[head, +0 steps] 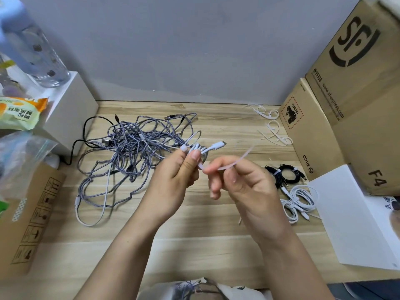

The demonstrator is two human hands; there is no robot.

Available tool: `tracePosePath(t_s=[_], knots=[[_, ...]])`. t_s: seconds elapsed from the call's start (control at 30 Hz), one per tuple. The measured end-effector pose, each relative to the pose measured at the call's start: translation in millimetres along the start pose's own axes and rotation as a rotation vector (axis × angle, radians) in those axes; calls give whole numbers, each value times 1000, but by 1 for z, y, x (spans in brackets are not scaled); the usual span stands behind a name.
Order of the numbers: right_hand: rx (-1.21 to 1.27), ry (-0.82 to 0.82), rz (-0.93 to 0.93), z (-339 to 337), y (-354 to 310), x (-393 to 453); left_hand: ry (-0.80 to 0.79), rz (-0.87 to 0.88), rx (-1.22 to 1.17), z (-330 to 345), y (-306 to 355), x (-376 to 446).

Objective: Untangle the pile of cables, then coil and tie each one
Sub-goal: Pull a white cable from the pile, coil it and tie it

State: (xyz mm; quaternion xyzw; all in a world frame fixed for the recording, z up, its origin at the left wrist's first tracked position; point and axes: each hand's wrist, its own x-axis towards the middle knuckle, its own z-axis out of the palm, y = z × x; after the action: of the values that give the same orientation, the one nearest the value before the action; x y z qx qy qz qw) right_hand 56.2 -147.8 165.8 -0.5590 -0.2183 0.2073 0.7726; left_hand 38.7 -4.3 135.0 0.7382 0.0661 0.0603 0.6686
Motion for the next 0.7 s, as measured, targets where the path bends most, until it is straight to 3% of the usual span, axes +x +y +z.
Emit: tracePosePath(t_s=[0.27, 0.5, 0.7], knots=[[-146, 85, -75, 8, -6, -5, 10, 6, 51, 4, 1, 0], [-199, 273, 28, 12, -5, -5, 71, 11, 79, 6, 2, 1], [-276, 302, 96, 11, -3, -4, 112, 15, 160, 7, 2, 0]])
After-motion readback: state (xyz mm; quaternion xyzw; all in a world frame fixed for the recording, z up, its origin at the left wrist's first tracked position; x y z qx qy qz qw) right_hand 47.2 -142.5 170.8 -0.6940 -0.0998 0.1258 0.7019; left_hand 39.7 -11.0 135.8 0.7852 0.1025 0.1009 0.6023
